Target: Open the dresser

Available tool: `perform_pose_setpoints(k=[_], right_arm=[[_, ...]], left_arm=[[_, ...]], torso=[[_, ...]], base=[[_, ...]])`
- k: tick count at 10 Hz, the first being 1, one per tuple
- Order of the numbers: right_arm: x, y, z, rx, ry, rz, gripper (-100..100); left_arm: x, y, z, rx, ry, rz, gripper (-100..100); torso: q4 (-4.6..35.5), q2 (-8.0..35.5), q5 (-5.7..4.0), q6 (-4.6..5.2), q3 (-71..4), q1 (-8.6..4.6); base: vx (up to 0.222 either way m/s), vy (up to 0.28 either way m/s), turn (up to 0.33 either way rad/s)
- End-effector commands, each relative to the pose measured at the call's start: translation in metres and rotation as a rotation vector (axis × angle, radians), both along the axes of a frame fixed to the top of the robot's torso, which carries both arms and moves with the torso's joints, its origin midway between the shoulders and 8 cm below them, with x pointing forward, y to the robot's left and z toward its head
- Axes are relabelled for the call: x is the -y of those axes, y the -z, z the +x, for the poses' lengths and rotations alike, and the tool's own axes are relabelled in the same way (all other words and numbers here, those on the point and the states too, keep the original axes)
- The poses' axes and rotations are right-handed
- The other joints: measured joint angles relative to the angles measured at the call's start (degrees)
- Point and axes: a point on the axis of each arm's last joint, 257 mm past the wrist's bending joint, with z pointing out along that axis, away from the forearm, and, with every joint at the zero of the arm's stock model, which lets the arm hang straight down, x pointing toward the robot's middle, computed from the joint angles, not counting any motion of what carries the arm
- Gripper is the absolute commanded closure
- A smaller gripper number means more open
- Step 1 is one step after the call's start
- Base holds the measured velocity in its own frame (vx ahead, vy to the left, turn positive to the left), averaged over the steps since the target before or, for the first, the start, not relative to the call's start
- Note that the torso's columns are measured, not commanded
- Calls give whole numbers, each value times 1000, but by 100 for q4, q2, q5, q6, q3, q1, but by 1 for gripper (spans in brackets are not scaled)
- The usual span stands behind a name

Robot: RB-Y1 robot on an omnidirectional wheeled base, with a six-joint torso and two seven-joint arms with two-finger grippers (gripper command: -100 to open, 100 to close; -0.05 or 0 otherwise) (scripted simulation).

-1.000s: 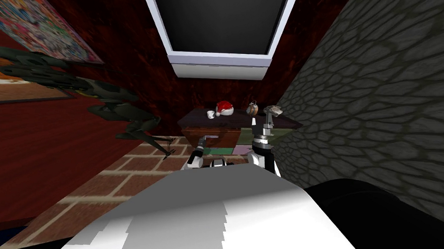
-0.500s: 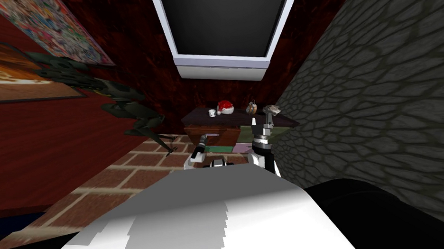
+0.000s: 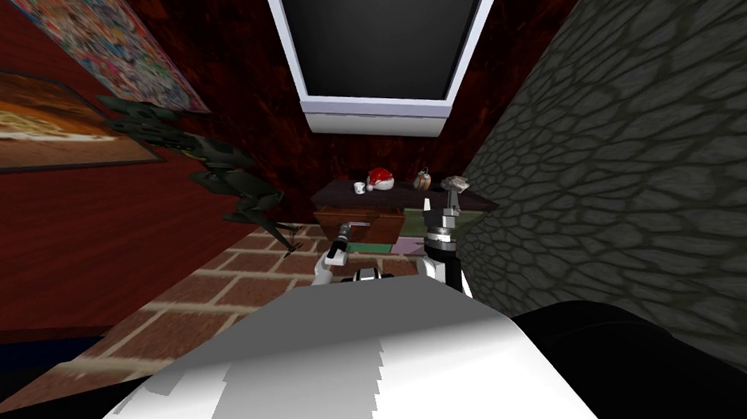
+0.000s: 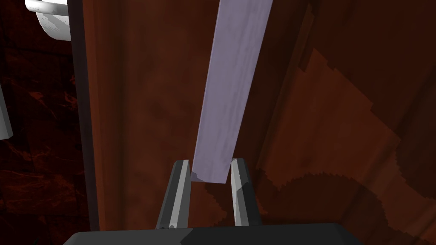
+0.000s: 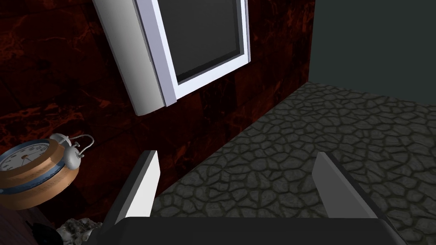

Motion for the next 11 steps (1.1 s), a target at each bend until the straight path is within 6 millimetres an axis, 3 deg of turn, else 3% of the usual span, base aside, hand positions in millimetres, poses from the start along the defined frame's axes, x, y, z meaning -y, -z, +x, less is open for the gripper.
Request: perform_pose_setpoints(k=[1,3,9,10,11], right_arm=[[0,0,0,0,0,0,0],[0,0,0,0,0,0,0],[0,0,0,0,0,0,0],[0,0,0,0,0,0,0],[0,0,0,0,0,0,0]], left_arm=[[7,2,14,-23,-10,-28,100],[15,-7,22,-5,12,-3,100],[15,-2,16,-18,14,-2,100],[15,-9,23,-25,13,-1,-100],[16,-14,28,-25,12,-1,-100]], torso=[[-1,-7,-2,4,-5,-7],[-8,25,6,7,15,-1],[-4,13,2,11,7,-7],[-5,-14,0,8,-8,-13],[-16,-21,1,11,-14,-15]], base=[[-103,29,51],[-90,14,13],[-126,20,8],[-46,4,-6],[-51,13,-8]])
